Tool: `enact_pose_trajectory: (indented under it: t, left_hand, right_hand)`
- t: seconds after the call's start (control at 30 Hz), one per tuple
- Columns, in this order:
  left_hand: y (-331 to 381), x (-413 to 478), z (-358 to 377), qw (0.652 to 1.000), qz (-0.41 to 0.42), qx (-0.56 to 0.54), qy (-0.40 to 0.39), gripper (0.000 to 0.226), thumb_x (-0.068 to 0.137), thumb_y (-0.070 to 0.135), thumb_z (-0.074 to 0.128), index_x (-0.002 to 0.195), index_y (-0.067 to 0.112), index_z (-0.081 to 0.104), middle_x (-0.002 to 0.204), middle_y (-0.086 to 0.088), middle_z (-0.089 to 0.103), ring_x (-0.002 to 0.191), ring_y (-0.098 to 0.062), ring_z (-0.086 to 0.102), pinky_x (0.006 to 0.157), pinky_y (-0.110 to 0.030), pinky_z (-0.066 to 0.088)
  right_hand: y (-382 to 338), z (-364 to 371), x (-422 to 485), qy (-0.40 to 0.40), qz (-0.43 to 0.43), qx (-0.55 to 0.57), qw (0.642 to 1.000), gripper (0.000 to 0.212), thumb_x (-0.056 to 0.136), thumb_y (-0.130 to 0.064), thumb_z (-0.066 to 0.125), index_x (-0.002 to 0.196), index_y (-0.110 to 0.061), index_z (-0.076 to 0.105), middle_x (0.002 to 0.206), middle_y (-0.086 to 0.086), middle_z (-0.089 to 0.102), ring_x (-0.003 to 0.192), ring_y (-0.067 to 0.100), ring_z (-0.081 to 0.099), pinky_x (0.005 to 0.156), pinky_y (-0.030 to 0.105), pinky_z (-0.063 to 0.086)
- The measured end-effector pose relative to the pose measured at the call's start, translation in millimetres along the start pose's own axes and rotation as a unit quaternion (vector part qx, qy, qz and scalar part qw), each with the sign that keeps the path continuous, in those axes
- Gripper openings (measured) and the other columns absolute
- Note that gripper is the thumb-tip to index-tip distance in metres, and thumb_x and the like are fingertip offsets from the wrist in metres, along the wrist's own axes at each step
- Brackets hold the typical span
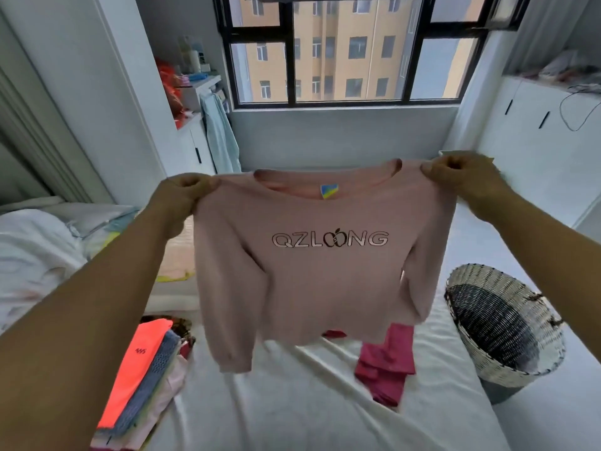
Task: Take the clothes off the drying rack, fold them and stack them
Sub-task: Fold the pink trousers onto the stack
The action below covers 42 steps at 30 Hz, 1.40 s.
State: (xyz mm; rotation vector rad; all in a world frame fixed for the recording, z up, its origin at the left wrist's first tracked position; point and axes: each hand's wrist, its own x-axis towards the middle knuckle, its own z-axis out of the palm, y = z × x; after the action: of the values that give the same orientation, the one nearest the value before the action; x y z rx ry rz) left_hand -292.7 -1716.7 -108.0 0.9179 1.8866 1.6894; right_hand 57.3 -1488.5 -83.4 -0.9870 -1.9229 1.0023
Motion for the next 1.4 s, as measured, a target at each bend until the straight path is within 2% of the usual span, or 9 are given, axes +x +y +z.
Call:
enact_pose_trajectory:
  t: [0.27,0.4,0.5,0.7,0.87,1.03,1.17,1.27,1.4]
  left_hand:
    - [-24,-32,8,0.988,-0.038,-0.048,-0.145,0.015,0.071,0.032,0.073,0.069,0.018,0.075,0.07,0.0,0.071,0.063,-0.009,0.065,0.058,-0.019,0.052]
    - [-106,-76,17,0.969,-0.146,0.013,-0.2,0.057,0.031,0.055,0.089,0.067,0.014,0.074,0.066,-0.006,0.069,0.055,-0.012,0.063,0.049,-0.018,0.049]
    - [-182,-114,25,0.949,-0.228,0.062,-0.209,0.041,0.048,0.042,0.088,0.068,0.01,0.073,0.072,-0.014,0.063,0.055,-0.011,0.058,0.048,-0.018,0.044]
    - [-311,-207,37,0.858,-0.347,0.158,-0.344,0.012,0.081,0.02,0.071,0.07,0.015,0.075,0.06,0.011,0.061,0.055,0.002,0.052,0.053,-0.01,0.038]
    - [-391,-281,36,0.781,-0.335,0.243,-0.468,0.023,0.06,0.052,0.067,0.06,0.03,0.068,0.059,0.017,0.058,0.06,0.007,0.048,0.064,-0.012,0.036]
    - [-549,-355,-17,0.701,-0.405,0.198,-0.552,0.042,0.075,0.038,0.054,0.106,0.013,0.07,0.105,-0.013,0.062,0.065,0.024,0.049,0.084,-0.015,0.042]
    - [-523,-350,23,0.745,-0.367,0.275,-0.484,0.018,0.064,0.051,0.054,0.078,0.041,0.057,0.078,0.031,0.054,0.079,0.011,0.051,0.082,-0.017,0.043]
    - [-503,-332,63,0.835,-0.185,0.35,-0.383,0.028,0.068,0.051,0.047,0.095,0.059,0.049,0.085,0.029,0.055,0.086,0.007,0.049,0.077,-0.008,0.039]
    - [-505,-286,103,0.882,-0.06,0.409,-0.226,0.03,0.074,0.025,0.046,0.102,0.023,0.057,0.093,-0.005,0.065,0.09,-0.011,0.049,0.077,-0.022,0.047]
  right_hand:
    - [39,-4,-35,-0.06,0.005,0.0,0.998,0.062,0.054,-0.075,0.067,0.069,-0.014,0.064,0.074,0.003,0.057,0.073,0.012,0.05,0.067,0.028,0.035]
    - [113,28,-91,-0.137,0.087,-0.007,0.987,0.036,0.087,-0.036,0.056,0.062,-0.01,0.061,0.065,0.001,0.053,0.067,0.016,0.047,0.06,0.027,0.032]
    - [179,61,-146,-0.175,0.163,-0.047,0.97,0.053,0.087,-0.05,0.055,0.046,-0.016,0.049,0.049,-0.011,0.041,0.054,0.009,0.036,0.054,0.024,0.023]
    - [302,109,-275,-0.282,0.272,-0.145,0.909,0.047,0.089,-0.037,0.057,0.051,-0.02,0.036,0.049,-0.006,0.031,0.045,0.005,0.028,0.051,0.025,0.017]
    - [353,128,-365,-0.389,0.299,-0.221,0.843,0.042,0.079,-0.063,0.053,0.048,-0.036,0.047,0.049,-0.015,0.045,0.052,0.0,0.043,0.053,0.019,0.027]
    - [383,143,-435,-0.358,0.294,-0.218,0.859,0.015,0.078,-0.05,0.066,0.07,-0.047,0.055,0.068,-0.024,0.056,0.077,-0.006,0.058,0.069,0.016,0.041]
    - [409,159,-441,-0.41,0.244,-0.248,0.843,0.027,0.064,-0.088,0.038,0.081,-0.067,0.042,0.08,-0.039,0.052,0.076,-0.006,0.054,0.073,0.015,0.039]
    - [425,189,-409,-0.332,0.239,-0.237,0.881,0.017,0.09,-0.031,0.053,0.092,-0.047,0.048,0.079,-0.019,0.058,0.084,0.003,0.049,0.07,0.018,0.039]
    - [435,236,-329,-0.195,0.187,-0.222,0.937,0.03,0.088,-0.014,0.045,0.113,-0.004,0.058,0.111,0.016,0.053,0.101,0.033,0.055,0.09,0.033,0.039]
